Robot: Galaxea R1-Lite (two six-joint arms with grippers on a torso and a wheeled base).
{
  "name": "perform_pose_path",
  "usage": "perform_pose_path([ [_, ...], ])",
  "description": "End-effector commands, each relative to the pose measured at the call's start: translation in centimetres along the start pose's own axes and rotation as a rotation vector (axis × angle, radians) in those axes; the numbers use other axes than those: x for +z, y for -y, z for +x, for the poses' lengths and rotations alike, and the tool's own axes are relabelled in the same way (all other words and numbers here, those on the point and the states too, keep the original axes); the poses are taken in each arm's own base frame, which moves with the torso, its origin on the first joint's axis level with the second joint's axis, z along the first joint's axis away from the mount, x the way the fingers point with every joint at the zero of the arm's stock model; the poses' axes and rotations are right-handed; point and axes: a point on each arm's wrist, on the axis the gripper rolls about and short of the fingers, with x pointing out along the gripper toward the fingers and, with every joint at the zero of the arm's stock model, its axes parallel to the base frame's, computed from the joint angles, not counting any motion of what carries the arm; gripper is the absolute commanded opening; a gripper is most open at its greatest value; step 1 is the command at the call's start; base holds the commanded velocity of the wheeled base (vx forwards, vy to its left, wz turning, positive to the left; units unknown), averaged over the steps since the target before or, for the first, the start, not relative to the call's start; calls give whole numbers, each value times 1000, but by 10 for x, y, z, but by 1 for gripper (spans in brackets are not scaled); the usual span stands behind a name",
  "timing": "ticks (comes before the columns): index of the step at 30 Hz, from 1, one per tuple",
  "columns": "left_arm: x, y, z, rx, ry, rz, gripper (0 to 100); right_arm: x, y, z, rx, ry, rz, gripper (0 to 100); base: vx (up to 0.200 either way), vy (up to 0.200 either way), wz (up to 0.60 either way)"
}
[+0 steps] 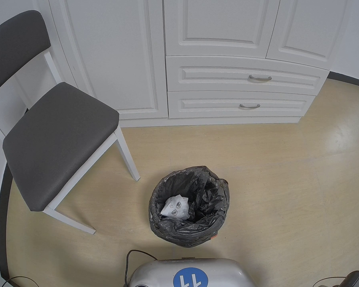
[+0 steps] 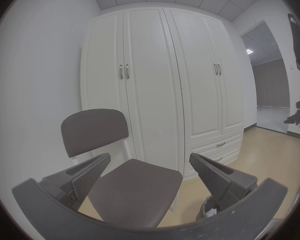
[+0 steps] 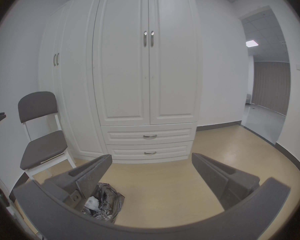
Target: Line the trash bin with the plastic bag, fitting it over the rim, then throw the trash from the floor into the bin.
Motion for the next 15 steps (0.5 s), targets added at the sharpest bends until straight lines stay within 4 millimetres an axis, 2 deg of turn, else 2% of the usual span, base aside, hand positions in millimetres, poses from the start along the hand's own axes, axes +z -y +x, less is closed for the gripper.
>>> perform_pose_path([
  [1,1,-4,-24,36,63,-22,100,-7,25,-62,-154,160,24,100,0,0,0],
  [8,-7,-5,-47,86,60,-67,100,-21,30,-91,-203,257,39,100,0,0,0],
  [15,-11,-6,-72,114,68,-81,100,-37,34,-110,-223,319,61,100,0,0,0],
])
